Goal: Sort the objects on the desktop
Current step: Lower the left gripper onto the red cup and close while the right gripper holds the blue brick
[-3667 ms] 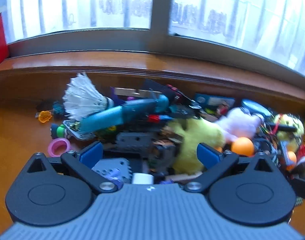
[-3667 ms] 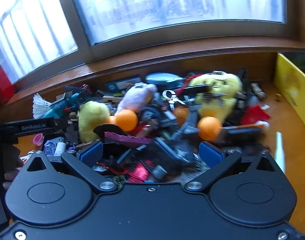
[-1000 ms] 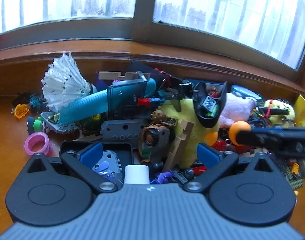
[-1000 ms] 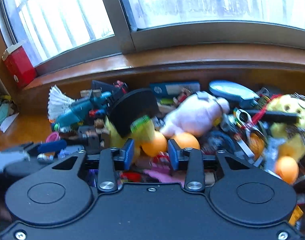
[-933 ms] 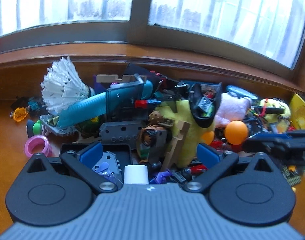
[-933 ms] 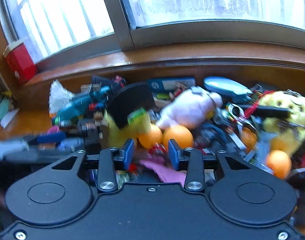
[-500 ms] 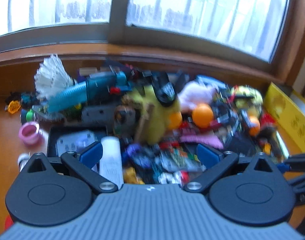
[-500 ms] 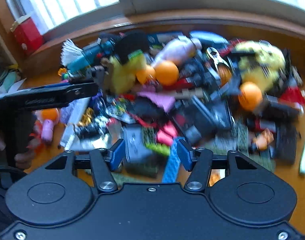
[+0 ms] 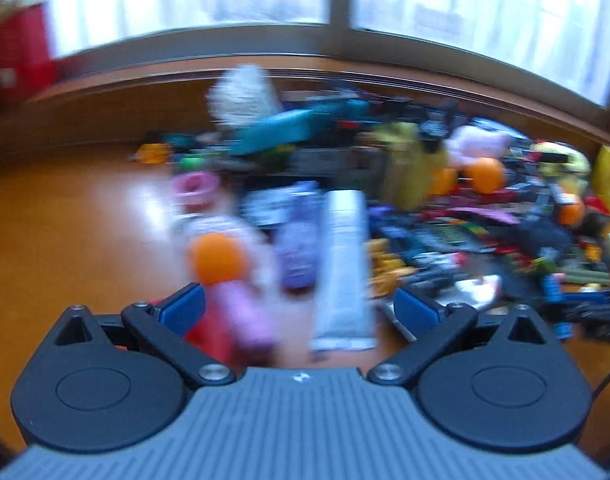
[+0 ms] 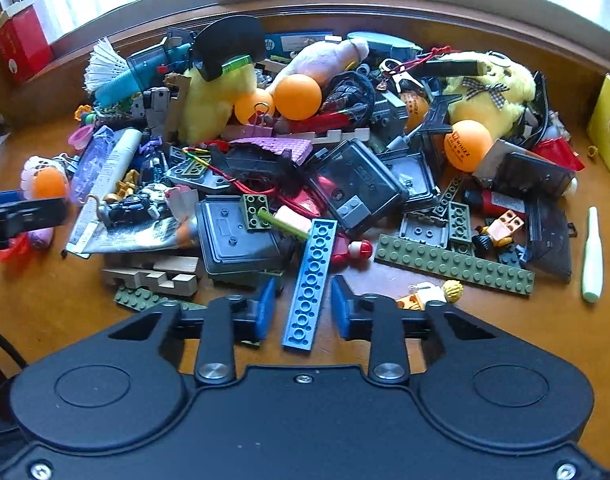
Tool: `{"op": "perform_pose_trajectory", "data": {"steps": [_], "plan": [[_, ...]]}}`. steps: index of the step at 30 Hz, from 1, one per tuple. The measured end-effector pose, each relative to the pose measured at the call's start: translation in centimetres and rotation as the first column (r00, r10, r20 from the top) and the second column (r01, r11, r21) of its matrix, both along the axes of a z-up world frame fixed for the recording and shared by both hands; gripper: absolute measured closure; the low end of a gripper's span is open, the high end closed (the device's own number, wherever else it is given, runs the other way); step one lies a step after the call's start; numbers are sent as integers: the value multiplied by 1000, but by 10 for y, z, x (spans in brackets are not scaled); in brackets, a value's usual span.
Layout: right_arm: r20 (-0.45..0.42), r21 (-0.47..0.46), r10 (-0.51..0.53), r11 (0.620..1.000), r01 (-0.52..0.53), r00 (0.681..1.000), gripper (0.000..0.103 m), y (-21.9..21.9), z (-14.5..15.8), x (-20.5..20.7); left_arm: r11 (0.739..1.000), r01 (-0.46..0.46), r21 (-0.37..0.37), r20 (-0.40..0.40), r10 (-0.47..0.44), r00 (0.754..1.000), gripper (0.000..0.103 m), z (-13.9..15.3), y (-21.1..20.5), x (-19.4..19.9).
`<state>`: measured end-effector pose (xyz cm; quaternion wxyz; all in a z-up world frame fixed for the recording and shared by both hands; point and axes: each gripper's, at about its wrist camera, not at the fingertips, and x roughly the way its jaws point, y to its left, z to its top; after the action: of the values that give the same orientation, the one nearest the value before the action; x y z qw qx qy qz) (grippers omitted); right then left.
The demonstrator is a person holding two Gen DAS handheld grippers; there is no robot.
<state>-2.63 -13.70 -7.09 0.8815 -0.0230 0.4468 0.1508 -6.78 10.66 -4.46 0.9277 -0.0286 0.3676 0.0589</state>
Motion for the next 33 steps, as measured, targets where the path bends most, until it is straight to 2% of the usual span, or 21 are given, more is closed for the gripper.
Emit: {"op": "perform_pose_trajectory", "data": {"steps": [3, 8, 14, 21, 29, 33], "plan": [[0, 3, -22, 1000, 22, 1000, 88, -1, 0, 1, 997, -78, 29, 1, 78, 997, 0, -2, 20, -14], [-8, 14, -27, 1000, 27, 1000, 88, -2, 0, 2, 988, -138, 63, 10, 137, 990, 0, -8, 38, -24], [-10, 15, -24, 1000, 24, 1000, 88, -2, 0, 0, 993, -92, 78, 4, 92, 996, 0, -26, 45, -24], [-6, 23, -30, 999, 30, 1000, 88, -4, 0, -3, 1000, -13, -12, 81, 14, 997, 0, -36, 51, -20], [-11, 37, -55, 998, 55, 998, 88, -9, 0, -1, 1000, 16, -22, 104, -13, 995, 2, -38, 54, -23], [-13, 35, -54, 998, 54, 998, 88, -8, 0, 1, 1000, 16, 14, 90, -17, 996, 0, -39, 57, -28]]}}
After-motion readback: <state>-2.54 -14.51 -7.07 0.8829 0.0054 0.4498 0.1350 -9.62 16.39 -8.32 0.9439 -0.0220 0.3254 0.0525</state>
